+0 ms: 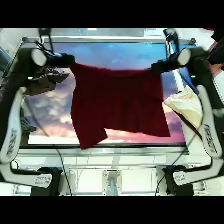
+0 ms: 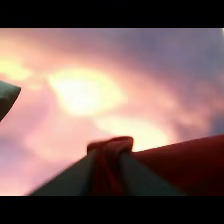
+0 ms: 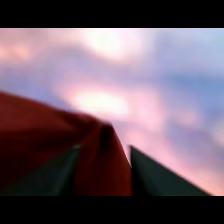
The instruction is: Fold the shirts.
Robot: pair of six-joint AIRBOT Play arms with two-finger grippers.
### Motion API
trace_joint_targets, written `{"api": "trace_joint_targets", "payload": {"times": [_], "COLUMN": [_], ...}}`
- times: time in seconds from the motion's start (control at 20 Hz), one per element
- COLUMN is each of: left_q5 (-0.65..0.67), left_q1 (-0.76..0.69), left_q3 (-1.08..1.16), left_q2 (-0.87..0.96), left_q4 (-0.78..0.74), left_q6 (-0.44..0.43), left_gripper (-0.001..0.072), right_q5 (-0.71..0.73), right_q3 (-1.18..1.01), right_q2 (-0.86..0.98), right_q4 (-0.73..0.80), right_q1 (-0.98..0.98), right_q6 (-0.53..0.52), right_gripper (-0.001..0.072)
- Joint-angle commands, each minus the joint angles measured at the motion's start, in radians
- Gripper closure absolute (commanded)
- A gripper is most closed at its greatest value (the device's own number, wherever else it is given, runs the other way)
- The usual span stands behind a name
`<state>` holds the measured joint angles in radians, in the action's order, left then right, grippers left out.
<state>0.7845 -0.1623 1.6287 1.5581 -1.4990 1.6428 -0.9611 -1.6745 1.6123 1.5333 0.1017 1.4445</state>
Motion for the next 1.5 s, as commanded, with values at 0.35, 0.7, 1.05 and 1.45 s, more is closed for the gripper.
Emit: {"api": "trace_joint_targets", "payload": {"times": [0.35,0.7,1.05,1.45], "left_q5": [0.031,0.246,-0.098,-0.189], "left_q1": [0.051,0.28,0.3,0.3], "left_q3": [0.142,-0.249,-1.065,-1.102], "left_q2": [-0.066,-0.483,-0.656,-0.41], "left_q4": [-0.473,-0.335,0.209,0.682], "left_q6": [0.057,-0.037,0.031,-0.183], "left_gripper": [0.0,0.0002,0.0002,0.0035], "right_q5": [-0.005,-0.239,-0.139,-0.106], "right_q3": [-0.06,0.084,0.712,0.817], "right_q2": [-0.022,-0.325,-0.618,-0.724], "right_q4": [0.196,-0.085,-0.373,-0.577], "right_q1": [-0.126,-0.447,-0.59,-0.588], "right_q6": [0.007,-0.119,-0.19,-0.273], "right_gripper": [0.028,0.0281,0.0281,0.028]}}
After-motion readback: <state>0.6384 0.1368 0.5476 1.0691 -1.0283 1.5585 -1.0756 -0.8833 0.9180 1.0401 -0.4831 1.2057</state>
